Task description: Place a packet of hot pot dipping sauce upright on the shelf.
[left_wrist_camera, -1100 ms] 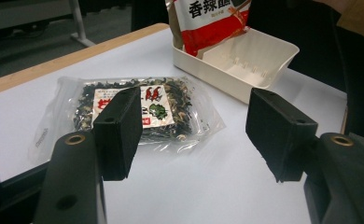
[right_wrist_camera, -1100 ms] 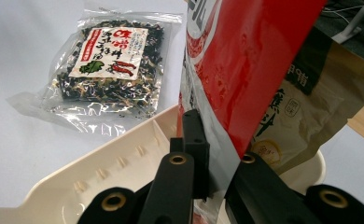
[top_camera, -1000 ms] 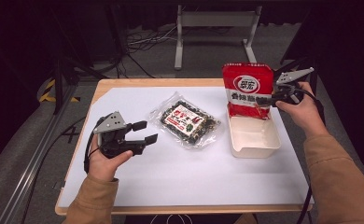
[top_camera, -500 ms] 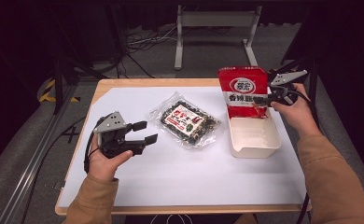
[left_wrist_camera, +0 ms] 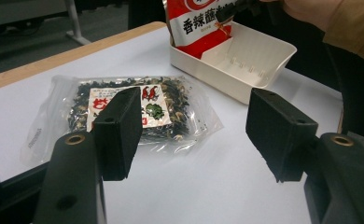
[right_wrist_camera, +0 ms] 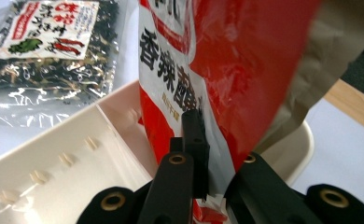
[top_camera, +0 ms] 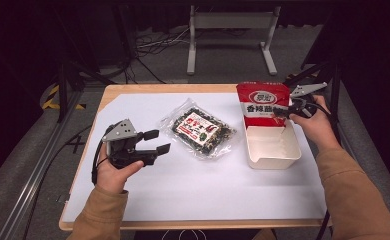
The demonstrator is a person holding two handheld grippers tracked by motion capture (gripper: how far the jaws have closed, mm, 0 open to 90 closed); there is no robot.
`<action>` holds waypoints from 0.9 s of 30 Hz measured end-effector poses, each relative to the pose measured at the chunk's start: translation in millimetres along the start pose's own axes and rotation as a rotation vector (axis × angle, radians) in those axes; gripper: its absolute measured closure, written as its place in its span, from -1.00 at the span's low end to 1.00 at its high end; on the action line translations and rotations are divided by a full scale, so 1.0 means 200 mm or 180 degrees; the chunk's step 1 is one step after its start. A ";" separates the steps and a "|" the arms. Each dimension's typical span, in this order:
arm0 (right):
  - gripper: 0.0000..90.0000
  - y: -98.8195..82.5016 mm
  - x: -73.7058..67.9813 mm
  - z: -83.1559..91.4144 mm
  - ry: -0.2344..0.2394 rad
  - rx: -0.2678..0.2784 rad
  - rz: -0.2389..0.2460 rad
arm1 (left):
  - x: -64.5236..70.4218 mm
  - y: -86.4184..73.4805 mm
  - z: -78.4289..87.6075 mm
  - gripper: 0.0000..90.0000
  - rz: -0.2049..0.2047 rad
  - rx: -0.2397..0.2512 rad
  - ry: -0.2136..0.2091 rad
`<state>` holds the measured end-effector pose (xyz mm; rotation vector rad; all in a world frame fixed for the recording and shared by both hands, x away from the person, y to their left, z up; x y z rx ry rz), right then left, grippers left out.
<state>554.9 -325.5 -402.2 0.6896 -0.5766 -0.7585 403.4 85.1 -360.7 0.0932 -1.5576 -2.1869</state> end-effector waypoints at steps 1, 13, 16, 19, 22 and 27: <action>0.98 -0.03 0.00 -0.01 -0.0031 -0.0088 0.0022 | 0.00 0.00 0.00 -0.18 -0.0001 -0.0003 -0.0010; 0.97 -0.12 0.00 -0.04 -0.0159 -0.0247 -0.0042 | 0.00 0.00 -0.03 -0.19 -0.0013 -0.0045 -0.0044; 0.94 -0.11 0.00 -0.04 -0.0173 -0.0265 -0.0020 | -0.01 0.00 -0.03 -0.19 0.0014 -0.0030 -0.0056; 0.77 -0.10 0.00 -0.03 -0.0206 -0.0222 -0.0043 | -0.01 0.00 -0.03 -0.20 0.0037 -0.0041 -0.0048; 0.48 -0.08 0.01 0.00 -0.0242 -0.0127 -0.0102 | -0.03 0.00 -0.04 -0.24 -0.0002 -0.0043 -0.0005; 0.16 -0.06 0.00 0.04 -0.0253 -0.0018 -0.0174 | -0.04 0.00 -0.05 -0.35 0.0040 -0.0073 0.0035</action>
Point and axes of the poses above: each handheld gripper's, and its own axes: z roughly backward along the jaws, y roughly out of its top, x roughly to its right, the point moved 9 cm from there along -z, roughly forward along the jaws, and after that the axes turned 11 degrees about -y, right-handed, at the moved point
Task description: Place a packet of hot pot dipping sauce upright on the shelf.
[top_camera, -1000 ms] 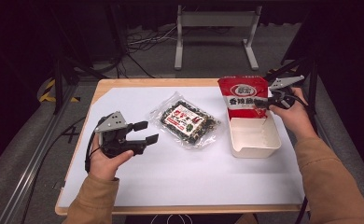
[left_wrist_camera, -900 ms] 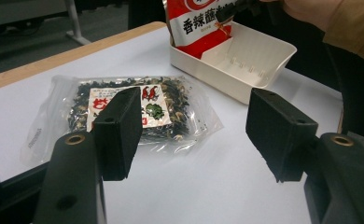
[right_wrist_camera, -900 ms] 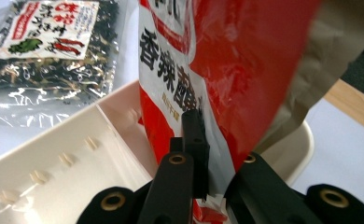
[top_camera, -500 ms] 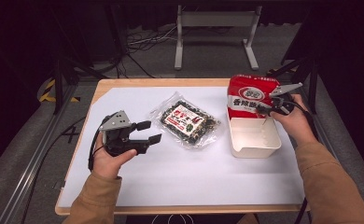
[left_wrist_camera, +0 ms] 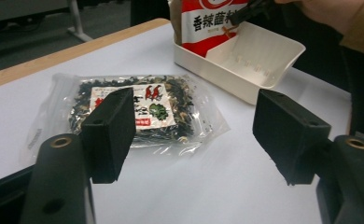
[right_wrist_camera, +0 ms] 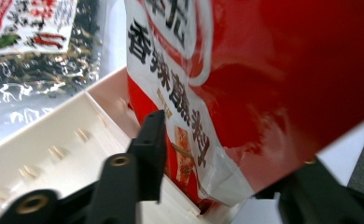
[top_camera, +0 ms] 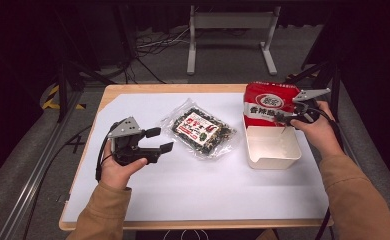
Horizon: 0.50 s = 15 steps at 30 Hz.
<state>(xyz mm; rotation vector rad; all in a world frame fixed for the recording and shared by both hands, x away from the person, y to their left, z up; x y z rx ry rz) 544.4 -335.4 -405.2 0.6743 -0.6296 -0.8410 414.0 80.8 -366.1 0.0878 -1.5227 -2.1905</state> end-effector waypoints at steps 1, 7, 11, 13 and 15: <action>0.10 0.01 0.00 0.01 -0.0011 0.0029 -0.0015 | -0.01 0.00 -0.01 -0.35 -0.0018 -0.0019 0.0011; -0.13 0.02 -0.01 0.08 0.0014 0.0119 -0.0067 | -0.05 -0.02 -0.02 -0.38 -0.0012 -0.0077 0.0166; -0.20 0.01 -0.01 0.13 -0.0047 0.0125 -0.0070 | -0.06 -0.02 -0.01 -0.42 -0.0058 -0.0068 0.0214; -0.25 0.01 0.00 0.17 -0.0145 0.0115 -0.0113 | -0.06 -0.02 -0.01 -0.42 -0.0053 -0.0065 0.0212; -0.28 0.00 0.01 0.20 -0.0218 0.0097 -0.0137 | -0.06 -0.02 -0.01 -0.39 -0.0044 -0.0084 0.0182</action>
Point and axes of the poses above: each handheld gripper's, and its own axes: z roughly backward along the jaws, y roughly out of its top, x roughly to its right, the point moved 9 cm from there along -z, roughly forward along the jaws, and after that the axes turned 11 degrees about -y, right-handed, at the moved point
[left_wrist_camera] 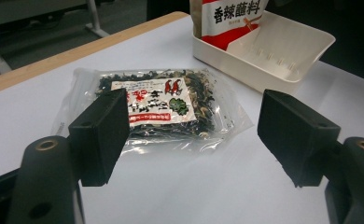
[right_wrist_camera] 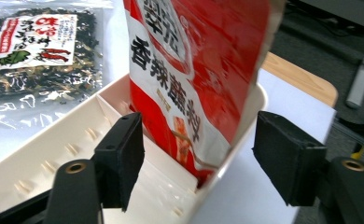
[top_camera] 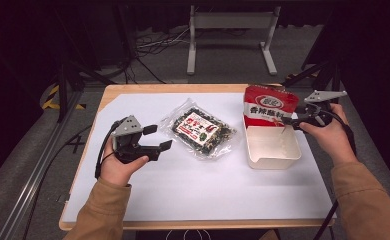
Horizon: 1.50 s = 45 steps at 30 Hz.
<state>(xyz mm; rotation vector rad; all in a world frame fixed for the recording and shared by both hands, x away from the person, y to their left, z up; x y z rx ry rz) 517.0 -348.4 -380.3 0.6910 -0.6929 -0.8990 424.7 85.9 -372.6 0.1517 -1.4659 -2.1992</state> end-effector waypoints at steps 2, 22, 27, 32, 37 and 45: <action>-0.28 0.00 -0.01 0.04 0.0009 0.0021 -0.0035 | 0.00 0.00 0.00 -0.36 0.0035 0.0002 -0.0015; -0.27 -0.01 -0.28 0.31 0.0317 0.0424 -0.0033 | -0.07 -0.03 0.03 -0.64 0.0155 -0.0016 0.0051; -0.22 -0.02 -0.43 0.32 0.0541 0.0565 -0.0012 | -0.11 -0.06 0.02 -0.60 0.0125 -0.0135 0.0152; -0.22 -0.04 -0.52 0.32 0.0597 0.0596 0.0072 | -0.13 -0.06 0.03 -0.47 0.0128 -0.0146 0.0187; -0.22 -0.04 -0.62 0.34 0.0667 0.0730 0.0090 | -0.15 -0.08 0.01 -0.33 0.0096 -0.0095 0.0202; -0.21 -0.08 -0.73 0.34 0.0844 0.0765 0.0122 | -0.21 -0.10 0.00 -0.50 0.0186 -0.0100 0.0261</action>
Point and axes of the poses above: each handheld gripper's, and its own axes: z roughly backward along the jaws, y roughly out of its top, x roughly to its right, the point moved 9 cm from there along -z, roughly forward along the jaws, and after that the axes turned 11 degrees about -y, right-handed, at the moved point
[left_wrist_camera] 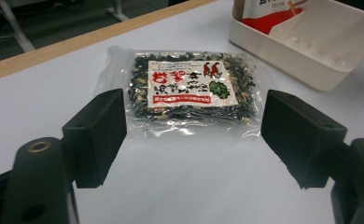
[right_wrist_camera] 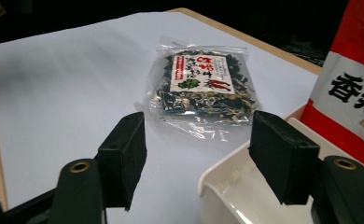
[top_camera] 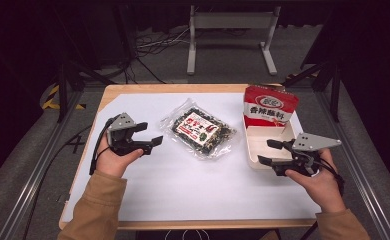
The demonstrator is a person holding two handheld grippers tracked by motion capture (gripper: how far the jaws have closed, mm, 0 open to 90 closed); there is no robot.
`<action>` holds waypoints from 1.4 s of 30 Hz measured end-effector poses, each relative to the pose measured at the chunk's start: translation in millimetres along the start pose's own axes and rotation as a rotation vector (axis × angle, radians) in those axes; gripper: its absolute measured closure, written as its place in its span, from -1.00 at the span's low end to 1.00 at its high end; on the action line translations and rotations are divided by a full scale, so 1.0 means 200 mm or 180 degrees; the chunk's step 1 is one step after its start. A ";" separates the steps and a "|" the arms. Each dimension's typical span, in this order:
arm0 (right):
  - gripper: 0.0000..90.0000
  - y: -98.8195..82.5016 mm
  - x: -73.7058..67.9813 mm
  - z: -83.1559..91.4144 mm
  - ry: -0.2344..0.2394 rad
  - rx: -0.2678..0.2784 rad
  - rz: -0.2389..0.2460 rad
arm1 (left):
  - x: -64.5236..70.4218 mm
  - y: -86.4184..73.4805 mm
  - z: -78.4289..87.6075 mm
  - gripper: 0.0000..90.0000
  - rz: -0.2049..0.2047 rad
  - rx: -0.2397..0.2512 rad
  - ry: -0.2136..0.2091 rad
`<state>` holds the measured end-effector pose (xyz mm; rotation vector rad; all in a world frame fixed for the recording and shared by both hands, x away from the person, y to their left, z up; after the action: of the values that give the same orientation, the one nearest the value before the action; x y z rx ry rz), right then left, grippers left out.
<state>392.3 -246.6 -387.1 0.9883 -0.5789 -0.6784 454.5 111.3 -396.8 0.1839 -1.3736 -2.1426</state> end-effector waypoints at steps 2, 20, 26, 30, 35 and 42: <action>-0.19 -0.01 -0.02 -0.01 0.0040 0.0000 0.0008 | -0.01 -0.01 -0.01 -0.55 -0.0014 -0.0036 -0.0002; -0.17 0.03 -0.21 0.00 0.0300 0.0086 0.0224 | -0.21 -0.01 -0.14 -0.60 0.0293 0.0003 0.0230; -0.17 0.00 -0.26 -0.03 0.0415 0.0078 0.0266 | -0.29 -0.03 -0.21 -0.53 0.0496 0.0044 0.0252; -0.17 -0.02 -0.28 -0.04 0.0459 0.0040 0.0275 | -0.35 -0.03 -0.23 -0.57 0.0541 0.0045 0.0315; -0.17 -0.05 -0.30 -0.06 0.0517 -0.0004 0.0291 | -0.40 -0.03 -0.29 -0.65 0.0644 0.0044 0.0374; -0.19 -0.08 -0.32 -0.08 0.0557 -0.0029 0.0324 | -0.46 -0.07 -0.38 -0.62 0.0748 0.0001 0.0425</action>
<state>356.9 -196.2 -415.9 0.9916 -0.4682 -0.4982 555.5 105.5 -460.9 0.1544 -1.2533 -1.9017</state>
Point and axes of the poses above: each handheld gripper's, and its own axes: z roughly backward along the jaws, y roughly out of its top, x roughly to its right, the point moved 9 cm from there along -z, roughly forward along the jaws, and after that the axes turned 11 degrees about -y, right-handed, at the moved point
